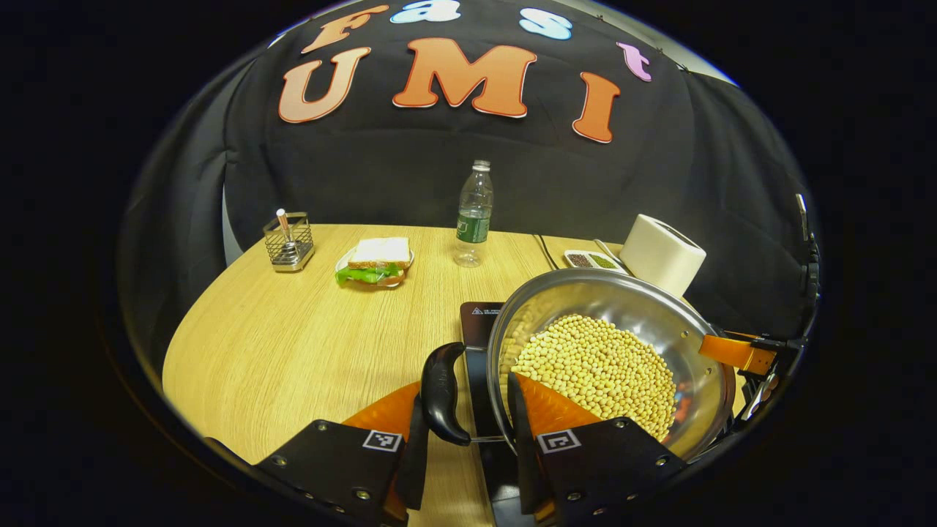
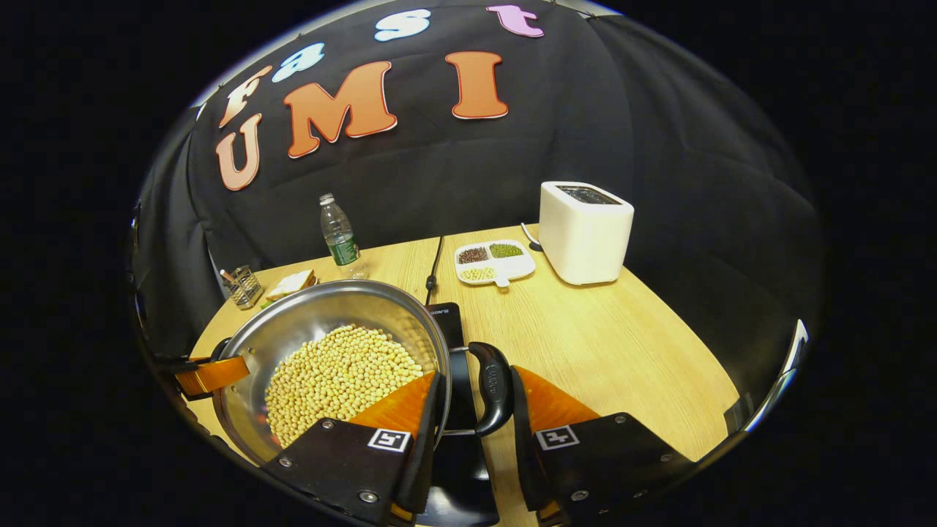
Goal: First push the handle of the pot to place it horizontally, then grasp the pot with both hands and set it on the induction cooktop.
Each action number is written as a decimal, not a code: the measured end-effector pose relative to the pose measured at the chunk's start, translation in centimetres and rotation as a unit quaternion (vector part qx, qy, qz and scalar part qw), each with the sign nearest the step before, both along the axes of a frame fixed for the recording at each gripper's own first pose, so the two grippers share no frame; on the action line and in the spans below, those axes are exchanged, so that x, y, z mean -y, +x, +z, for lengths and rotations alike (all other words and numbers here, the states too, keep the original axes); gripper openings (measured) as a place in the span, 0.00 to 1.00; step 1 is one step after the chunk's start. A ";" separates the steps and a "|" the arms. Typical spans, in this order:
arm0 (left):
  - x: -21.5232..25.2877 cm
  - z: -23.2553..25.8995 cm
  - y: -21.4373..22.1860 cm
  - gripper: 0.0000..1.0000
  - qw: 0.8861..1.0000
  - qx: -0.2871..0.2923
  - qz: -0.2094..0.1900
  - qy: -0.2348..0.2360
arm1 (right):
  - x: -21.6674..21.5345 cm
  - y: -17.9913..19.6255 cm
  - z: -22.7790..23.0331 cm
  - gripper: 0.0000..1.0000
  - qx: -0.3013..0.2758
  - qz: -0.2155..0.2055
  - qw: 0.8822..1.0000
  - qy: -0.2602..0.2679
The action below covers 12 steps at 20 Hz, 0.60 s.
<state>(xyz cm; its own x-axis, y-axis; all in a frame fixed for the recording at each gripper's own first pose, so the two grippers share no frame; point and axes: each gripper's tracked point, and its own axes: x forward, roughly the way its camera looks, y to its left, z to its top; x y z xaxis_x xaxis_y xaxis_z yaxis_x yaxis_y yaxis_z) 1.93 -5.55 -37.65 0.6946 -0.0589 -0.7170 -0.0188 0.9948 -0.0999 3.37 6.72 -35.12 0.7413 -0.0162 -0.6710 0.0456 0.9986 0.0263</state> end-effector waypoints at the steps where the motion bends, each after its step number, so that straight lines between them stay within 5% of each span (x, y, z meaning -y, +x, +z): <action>1: 0.0 0.1 0.3 0.52 1.000 0.007 0.002 -0.003 | 0.0 0.1 -0.1 0.48 -0.001 -0.002 1.000 0.002; 9: -0.3 0.4 0.3 0.56 1.000 0.011 0.014 -0.022 | 0.6 -0.1 -0.5 0.57 -0.012 0.008 1.000 0.017; 12: -2.2 4.6 1.5 0.60 0.997 0.068 0.028 -0.010 | 1.2 0.5 2.3 0.61 0.022 0.008 1.000 0.005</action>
<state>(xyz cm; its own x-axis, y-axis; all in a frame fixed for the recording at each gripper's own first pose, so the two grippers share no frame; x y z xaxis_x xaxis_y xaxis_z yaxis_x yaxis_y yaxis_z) 3.38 -3.32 -33.04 0.7875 -0.0296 -0.6156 -0.0601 0.9904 -0.1245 3.89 5.49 -32.78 0.7704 0.0019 -0.6375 0.0283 0.9989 0.0371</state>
